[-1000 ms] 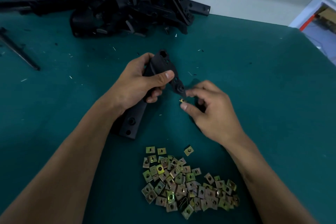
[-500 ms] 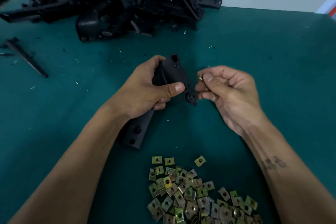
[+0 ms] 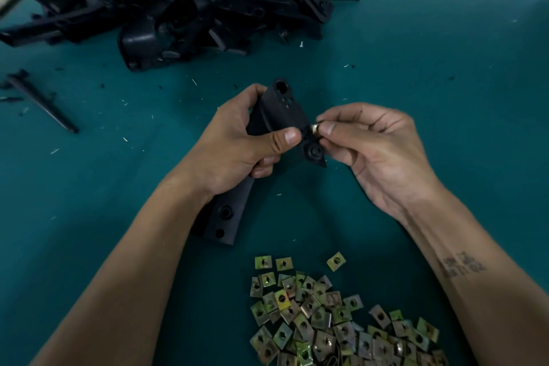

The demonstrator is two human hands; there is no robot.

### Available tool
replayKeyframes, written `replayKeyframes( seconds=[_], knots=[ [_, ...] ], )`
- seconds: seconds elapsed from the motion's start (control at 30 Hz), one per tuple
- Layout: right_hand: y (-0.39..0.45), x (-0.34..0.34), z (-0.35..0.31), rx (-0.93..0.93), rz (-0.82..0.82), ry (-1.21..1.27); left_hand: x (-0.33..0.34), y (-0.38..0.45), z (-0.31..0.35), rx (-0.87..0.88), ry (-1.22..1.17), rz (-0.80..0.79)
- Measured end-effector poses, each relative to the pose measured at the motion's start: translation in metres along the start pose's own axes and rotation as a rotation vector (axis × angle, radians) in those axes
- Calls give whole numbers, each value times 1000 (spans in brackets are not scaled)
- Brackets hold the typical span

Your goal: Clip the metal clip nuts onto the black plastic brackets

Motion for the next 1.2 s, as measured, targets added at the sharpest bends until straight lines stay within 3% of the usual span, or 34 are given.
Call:
replayKeyframes(
  seconds=[0.5,0.87,1.2],
  knots=[
    [-5,15,3,63,155,22,0,1,-1,-2,-1,18],
    [-8,13,2,8,64,57,-3,1,-4,18,-1,6],
    [-8,17,4,44,156,32,-2,2,-4,19,13,0]
  ],
)
Point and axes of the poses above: each hand's wrist, its own y-axis towards the middle knuckle, its own x-axis out of the palm, z = x × y, the point moved 2 cm from there along y, towards the middle knuckle, and after that the axes turned 5 degrees about -x, right-handed, at the moved point
